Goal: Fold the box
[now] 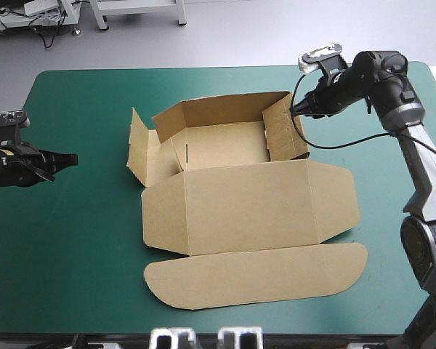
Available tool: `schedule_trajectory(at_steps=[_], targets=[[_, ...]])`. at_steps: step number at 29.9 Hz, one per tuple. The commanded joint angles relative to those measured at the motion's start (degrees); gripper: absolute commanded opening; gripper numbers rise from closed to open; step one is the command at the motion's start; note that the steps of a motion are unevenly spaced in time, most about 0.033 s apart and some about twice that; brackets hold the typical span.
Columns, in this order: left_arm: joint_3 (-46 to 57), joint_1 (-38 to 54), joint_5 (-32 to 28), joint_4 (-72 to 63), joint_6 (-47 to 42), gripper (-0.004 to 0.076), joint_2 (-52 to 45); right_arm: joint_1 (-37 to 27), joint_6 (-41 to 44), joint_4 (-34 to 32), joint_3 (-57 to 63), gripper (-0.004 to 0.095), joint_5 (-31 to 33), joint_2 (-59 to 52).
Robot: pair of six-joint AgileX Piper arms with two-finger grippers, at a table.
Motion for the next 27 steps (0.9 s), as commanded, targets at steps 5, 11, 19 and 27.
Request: schedule_trajectory(at_steps=[5, 11, 19, 27], targets=[[-1.42, 0.00, -2.99, -6.10, 0.34, -0.0004, -8.12, -0.40, 1.89, -2.45, -2.08, 0.0305, 6.76, -5.04], [-1.39, -0.11, -1.30, -8.95, 1.59, -0.0004, -11.11, -0.40, 2.78, 1.50, -2.08, 0.0305, 4.68, -2.72], [-1.39, -0.11, -0.03, -10.55, 2.94, -0.0004, -13.68, -0.40, 2.15, 5.24, -2.08, 0.0305, -0.53, 5.44], [-1.39, -0.11, -0.34, -10.55, 2.94, -0.0004, -13.95, -0.40, 1.96, 6.21, -2.17, 0.0304, -4.36, 10.09]])
